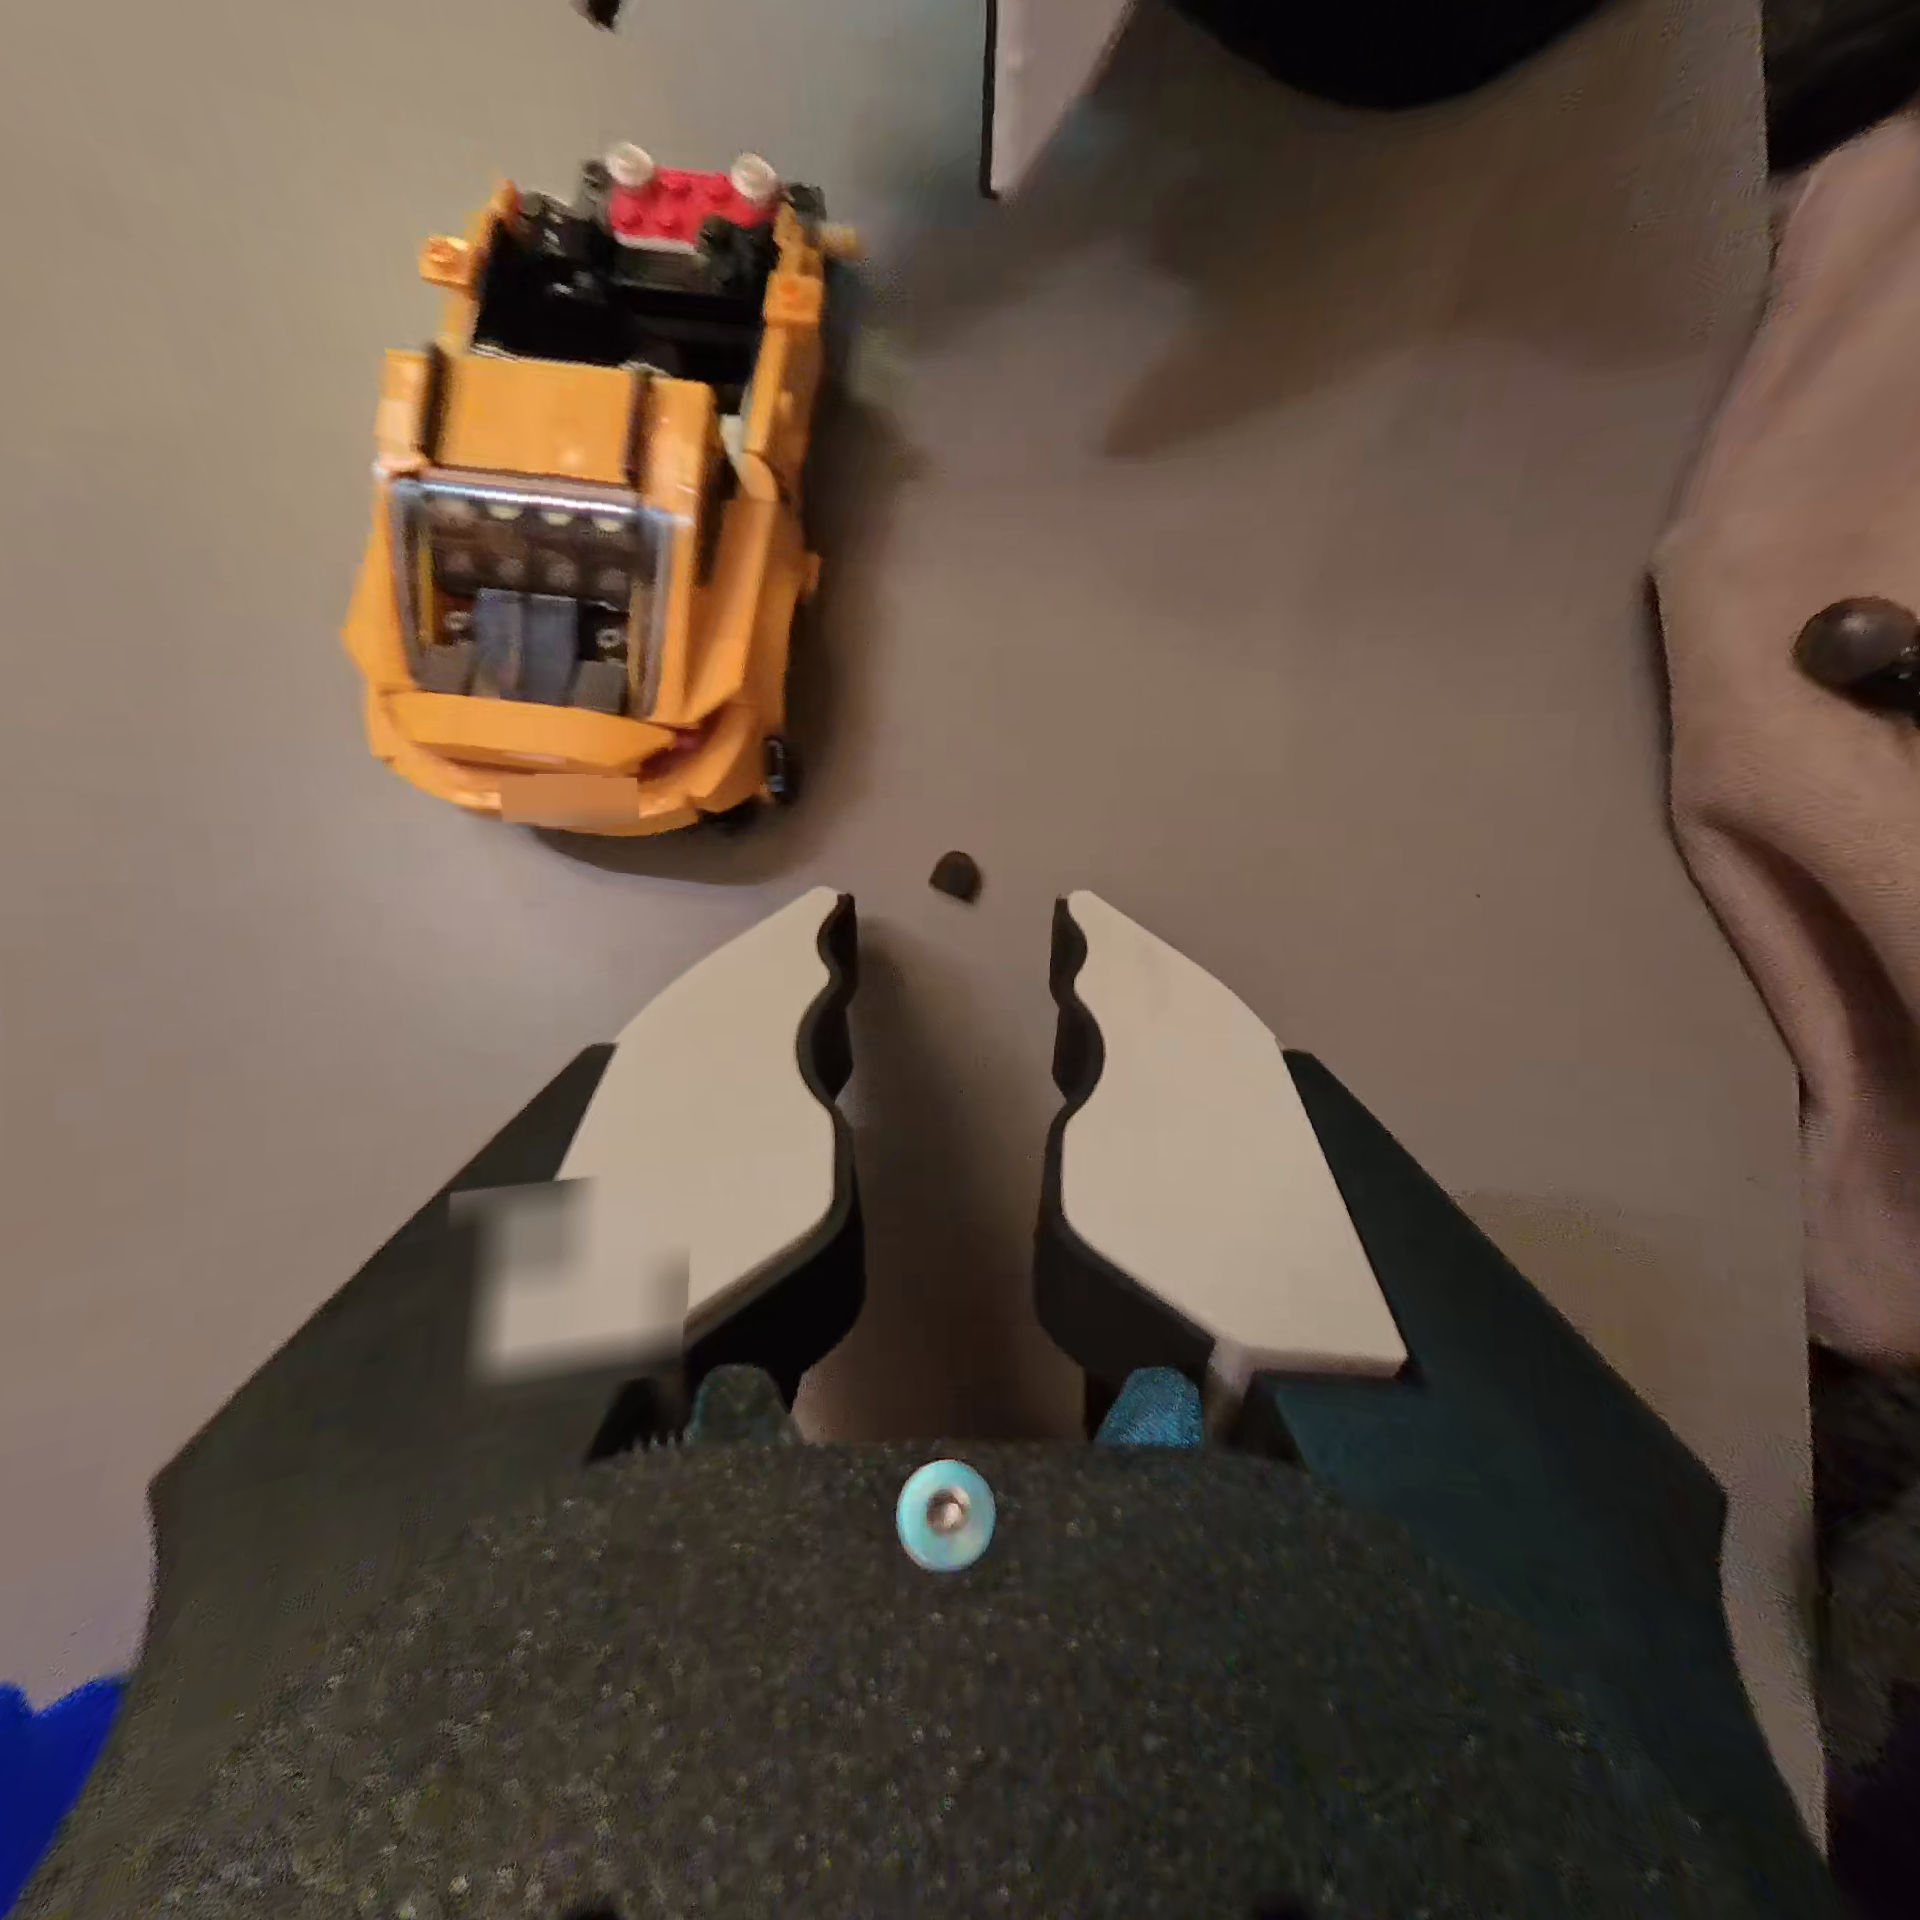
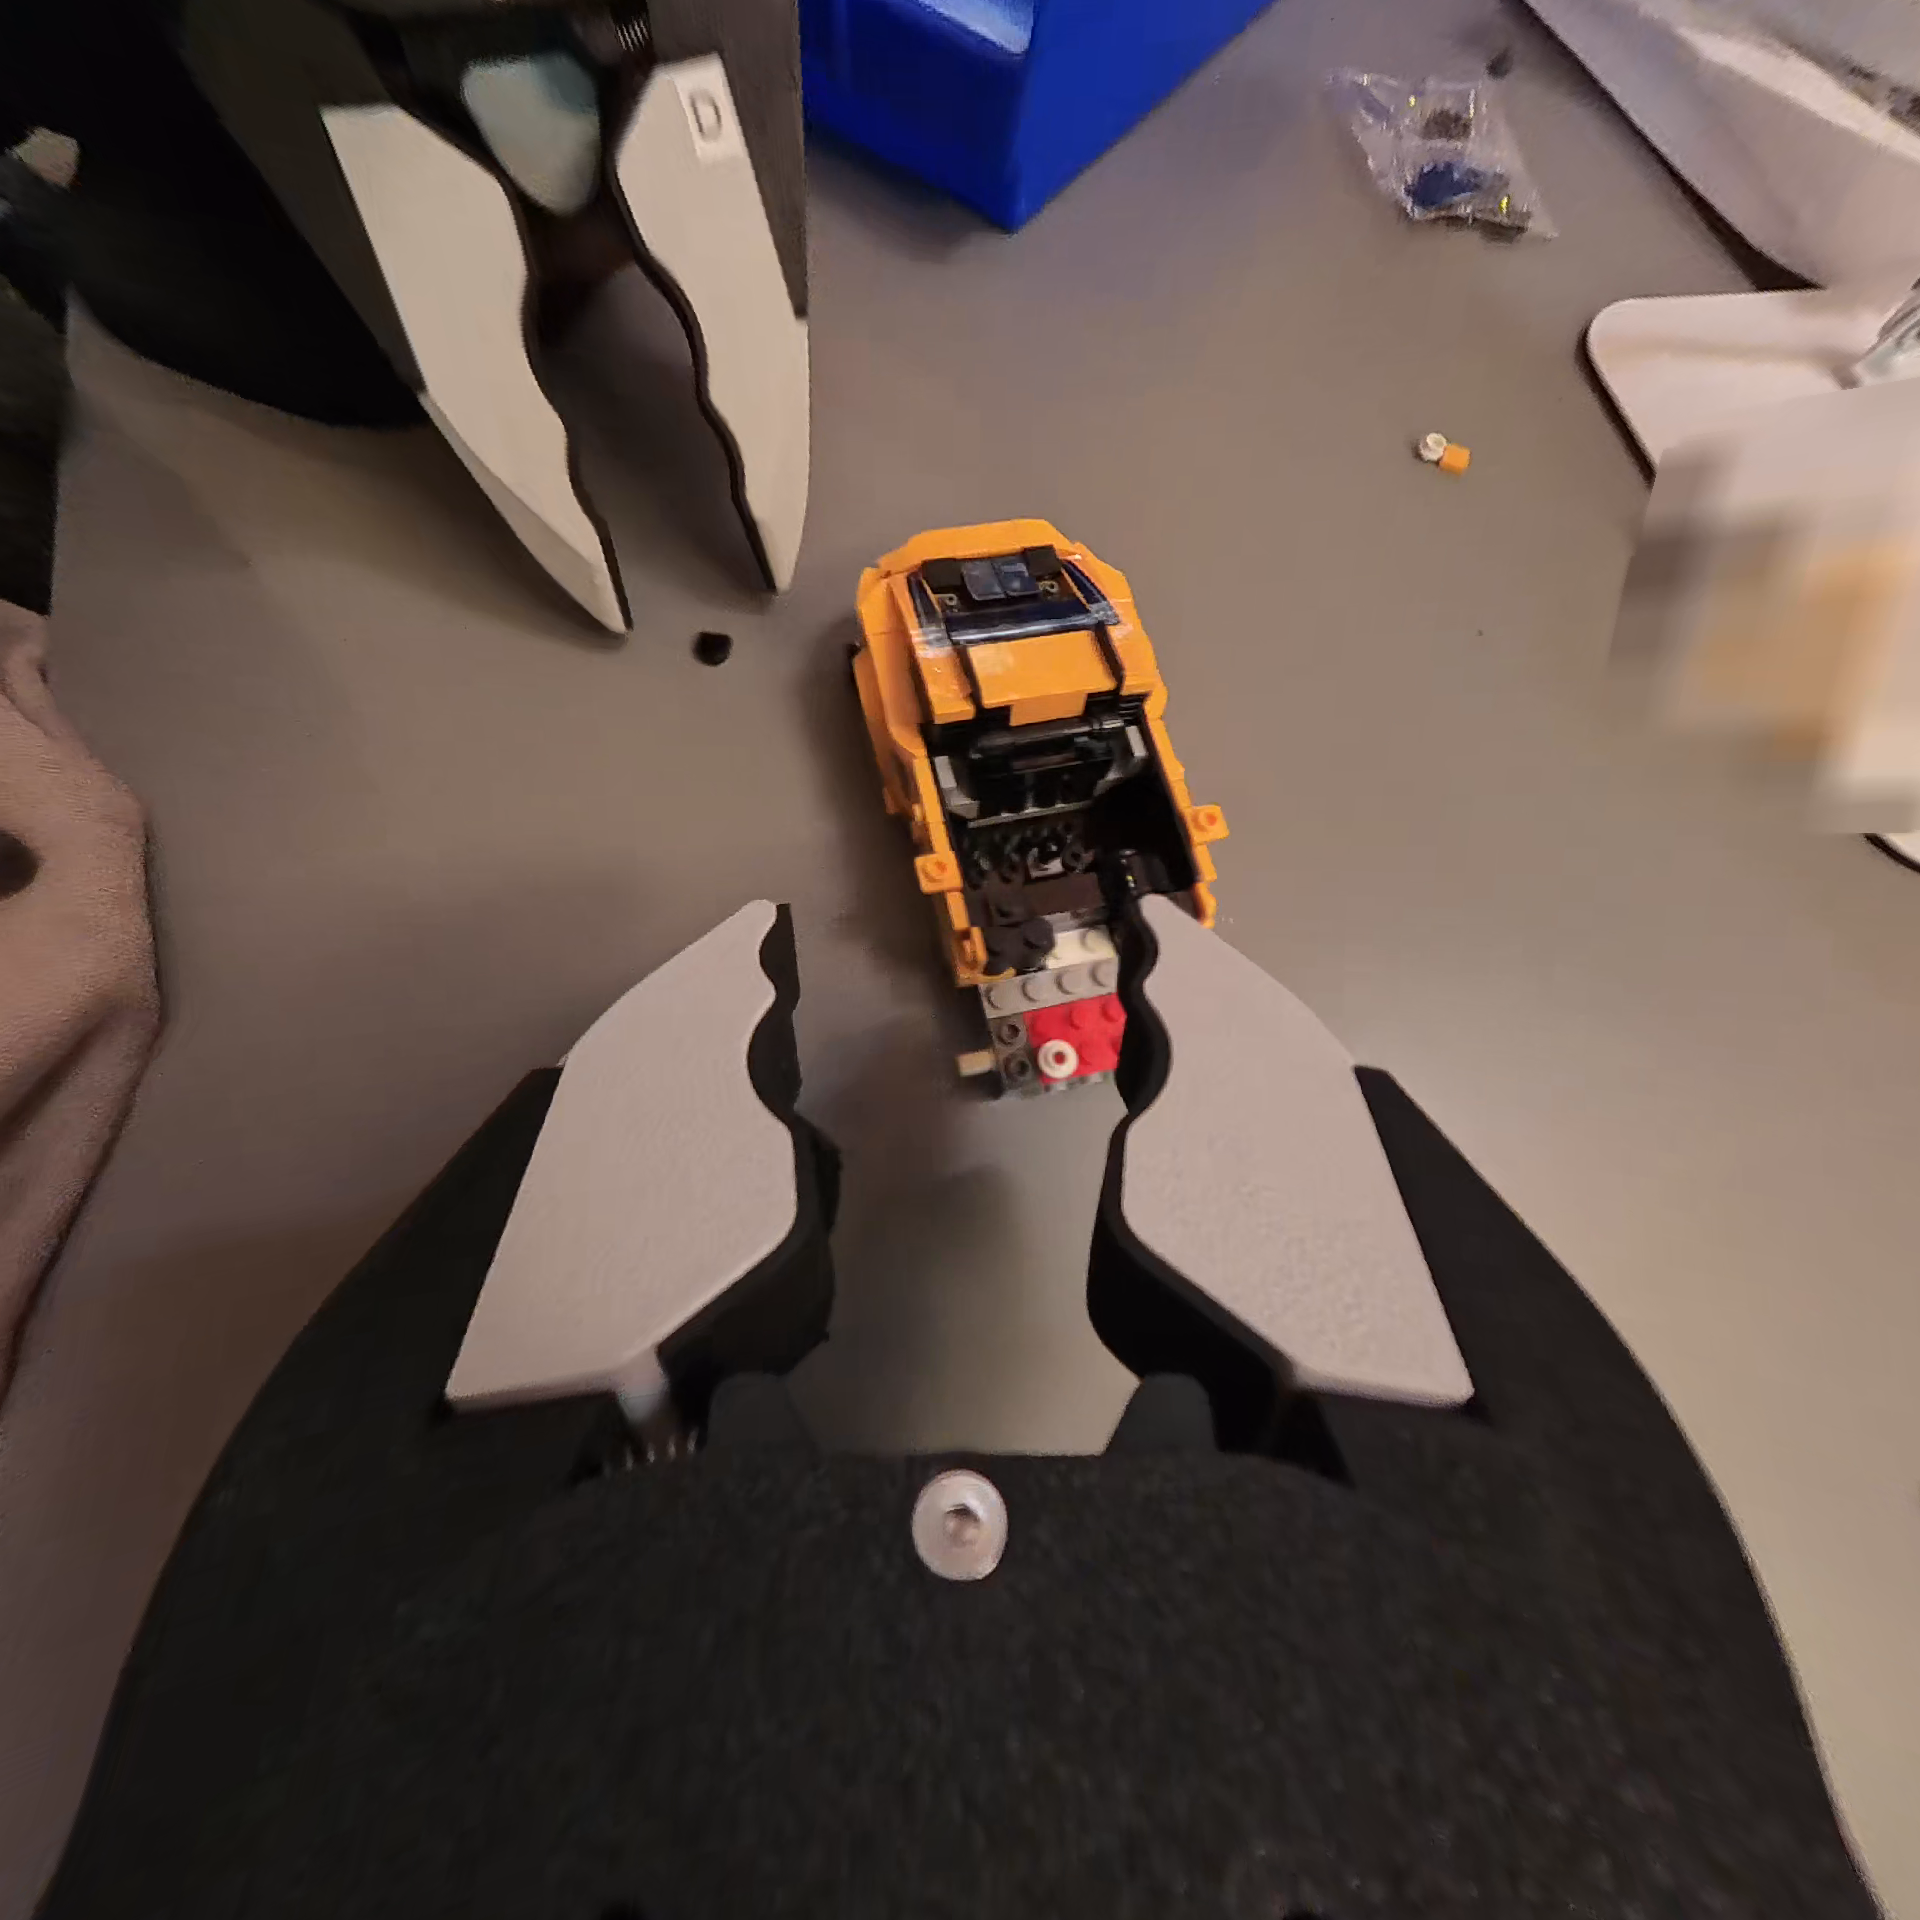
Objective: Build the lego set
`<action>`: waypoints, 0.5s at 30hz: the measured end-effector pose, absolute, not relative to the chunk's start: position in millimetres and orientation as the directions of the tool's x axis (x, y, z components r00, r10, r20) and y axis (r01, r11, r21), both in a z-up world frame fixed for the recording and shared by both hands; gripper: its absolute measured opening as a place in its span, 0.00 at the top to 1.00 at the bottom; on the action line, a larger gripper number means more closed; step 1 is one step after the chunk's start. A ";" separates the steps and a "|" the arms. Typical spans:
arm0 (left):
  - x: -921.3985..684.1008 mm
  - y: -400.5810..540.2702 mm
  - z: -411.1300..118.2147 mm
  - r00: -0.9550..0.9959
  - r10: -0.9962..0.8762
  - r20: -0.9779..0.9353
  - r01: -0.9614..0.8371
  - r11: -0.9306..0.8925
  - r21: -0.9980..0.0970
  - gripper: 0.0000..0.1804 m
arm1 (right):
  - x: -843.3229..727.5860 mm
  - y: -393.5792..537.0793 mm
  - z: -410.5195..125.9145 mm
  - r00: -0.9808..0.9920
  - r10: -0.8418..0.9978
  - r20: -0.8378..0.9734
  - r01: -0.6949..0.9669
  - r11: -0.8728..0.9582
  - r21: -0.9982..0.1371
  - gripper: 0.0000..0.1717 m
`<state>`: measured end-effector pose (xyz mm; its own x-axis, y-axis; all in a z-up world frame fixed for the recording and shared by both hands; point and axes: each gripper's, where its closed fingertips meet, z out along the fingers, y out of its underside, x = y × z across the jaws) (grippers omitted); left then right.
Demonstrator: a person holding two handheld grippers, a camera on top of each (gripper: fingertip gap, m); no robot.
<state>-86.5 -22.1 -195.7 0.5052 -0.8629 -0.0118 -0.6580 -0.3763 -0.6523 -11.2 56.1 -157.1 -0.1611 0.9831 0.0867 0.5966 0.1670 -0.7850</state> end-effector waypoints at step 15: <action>-80.6 -22.4 -199.3 0.467 -0.882 0.066 -0.695 -0.413 -0.589 0.96 | -11.3 21.1 -158.4 -0.261 0.963 0.070 0.525 0.202 -0.827 0.76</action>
<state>-80.6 -22.4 -199.3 0.4675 -0.8815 0.0663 -0.6948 -0.4128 -0.5890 -11.3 21.1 -158.4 -0.2611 0.9628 0.0696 0.5245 0.2020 -0.8271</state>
